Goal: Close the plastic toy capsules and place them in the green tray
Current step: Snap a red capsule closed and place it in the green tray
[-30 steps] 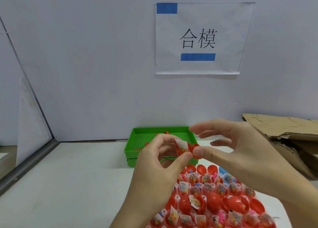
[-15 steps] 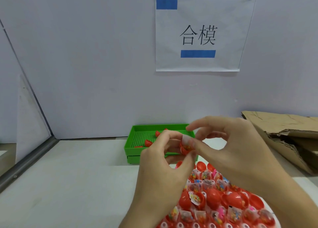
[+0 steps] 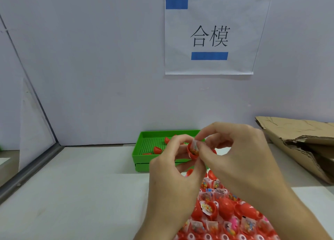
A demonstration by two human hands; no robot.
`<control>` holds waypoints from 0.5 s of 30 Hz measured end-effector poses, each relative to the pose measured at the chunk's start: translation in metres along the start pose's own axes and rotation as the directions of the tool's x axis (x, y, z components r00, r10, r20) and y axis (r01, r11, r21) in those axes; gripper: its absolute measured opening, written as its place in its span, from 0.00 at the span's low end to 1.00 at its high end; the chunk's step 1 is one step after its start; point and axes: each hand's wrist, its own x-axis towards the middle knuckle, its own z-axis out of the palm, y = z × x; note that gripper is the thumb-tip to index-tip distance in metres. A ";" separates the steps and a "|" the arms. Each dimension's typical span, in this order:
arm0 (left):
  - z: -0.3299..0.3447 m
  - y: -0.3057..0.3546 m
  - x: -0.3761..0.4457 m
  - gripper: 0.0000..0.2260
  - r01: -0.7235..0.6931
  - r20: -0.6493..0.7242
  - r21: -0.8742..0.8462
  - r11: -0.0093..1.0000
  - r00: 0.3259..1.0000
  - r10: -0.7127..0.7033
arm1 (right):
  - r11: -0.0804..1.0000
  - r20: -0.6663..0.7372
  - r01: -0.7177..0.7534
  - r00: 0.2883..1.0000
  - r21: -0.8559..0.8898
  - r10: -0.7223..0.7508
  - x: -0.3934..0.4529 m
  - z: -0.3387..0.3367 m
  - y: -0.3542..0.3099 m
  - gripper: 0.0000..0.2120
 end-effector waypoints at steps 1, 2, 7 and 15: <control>0.000 0.000 0.000 0.09 0.000 -0.004 -0.002 1.000 1.000 0.000 | 1.000 -0.004 -0.004 1.000 0.001 0.004 0.000 0.000 0.000 0.03; 0.000 0.000 0.000 0.09 0.000 -0.006 -0.007 1.000 1.000 0.000 | 1.000 -0.001 -0.007 1.000 0.000 0.007 0.000 0.000 -0.001 0.03; 0.001 0.001 0.000 0.07 -0.005 -0.024 -0.028 1.000 1.000 0.004 | 1.000 0.034 0.014 0.999 -0.014 -0.013 0.001 -0.004 -0.003 0.05; -0.003 -0.001 0.002 0.09 -0.008 0.026 -0.093 0.996 1.000 0.010 | 0.999 0.016 0.035 0.999 -0.017 -0.034 0.002 -0.005 -0.002 0.06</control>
